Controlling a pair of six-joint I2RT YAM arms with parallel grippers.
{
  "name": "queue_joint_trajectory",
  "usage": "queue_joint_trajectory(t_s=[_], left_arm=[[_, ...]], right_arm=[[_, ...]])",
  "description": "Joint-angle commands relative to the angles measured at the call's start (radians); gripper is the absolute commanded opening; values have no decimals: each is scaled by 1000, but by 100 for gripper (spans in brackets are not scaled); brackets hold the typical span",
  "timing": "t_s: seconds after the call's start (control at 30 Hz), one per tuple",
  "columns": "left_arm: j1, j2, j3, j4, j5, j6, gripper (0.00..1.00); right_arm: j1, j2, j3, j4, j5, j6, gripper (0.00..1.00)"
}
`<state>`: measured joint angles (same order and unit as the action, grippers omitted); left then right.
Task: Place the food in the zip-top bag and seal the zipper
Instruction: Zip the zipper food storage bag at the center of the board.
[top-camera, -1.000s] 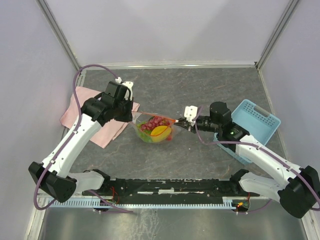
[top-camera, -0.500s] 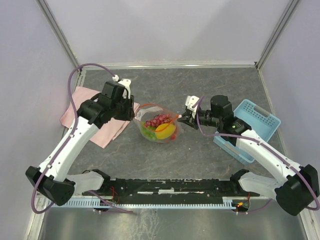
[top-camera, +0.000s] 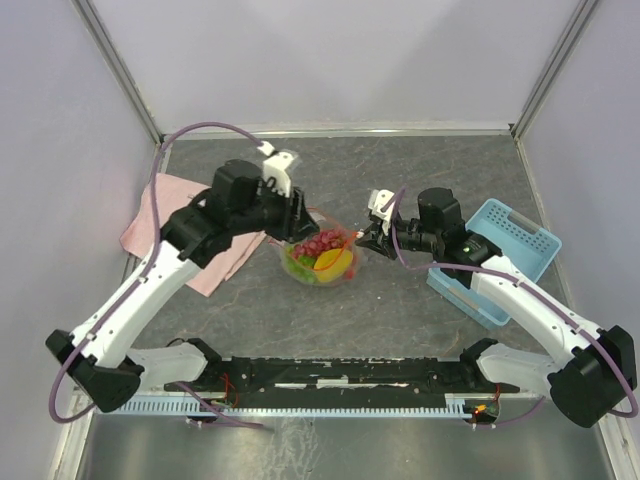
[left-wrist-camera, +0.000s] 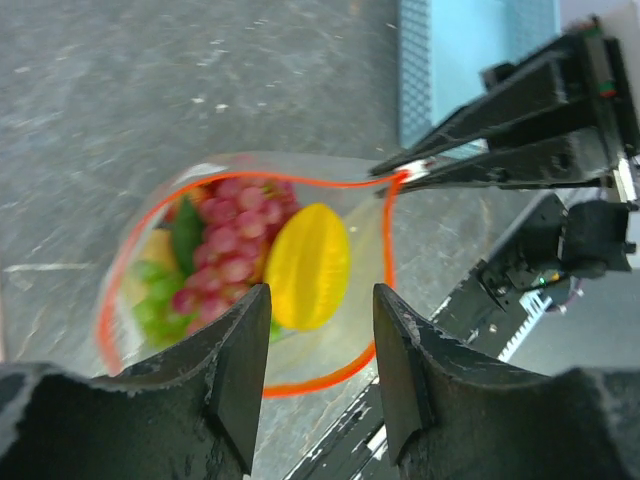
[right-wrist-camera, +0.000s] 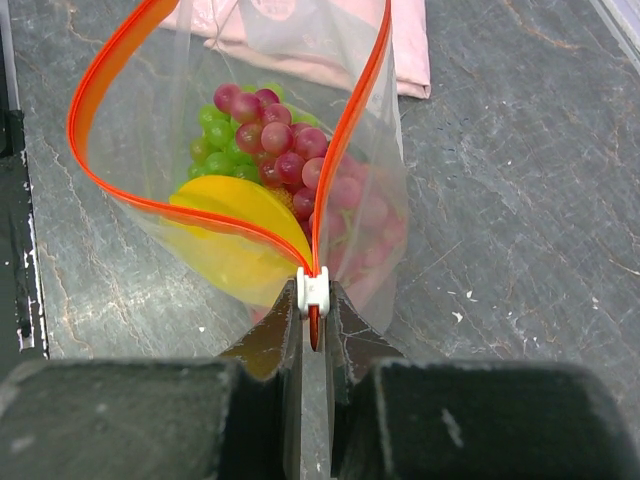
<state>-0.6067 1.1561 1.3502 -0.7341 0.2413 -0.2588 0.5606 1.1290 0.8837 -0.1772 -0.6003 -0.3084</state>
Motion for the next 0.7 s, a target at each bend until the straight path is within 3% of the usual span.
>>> queue_joint_trajectory(t_s=[0.0,0.47,0.57,0.67], left_arm=[[-117,62,-19,160,20,-43,53],[-260,208,-49,222,-161,-39,53],[-266,238,-45,207,-177,-31,43],[-268,244,-46,208,-174,-24,26]], right_arm=[[-3,-9,64,25,4,22,2],[-3,-8,55,32,24,54,2],[-3,-4,53,38,23,57,2],[-6,-3,51,41,18,60,3]])
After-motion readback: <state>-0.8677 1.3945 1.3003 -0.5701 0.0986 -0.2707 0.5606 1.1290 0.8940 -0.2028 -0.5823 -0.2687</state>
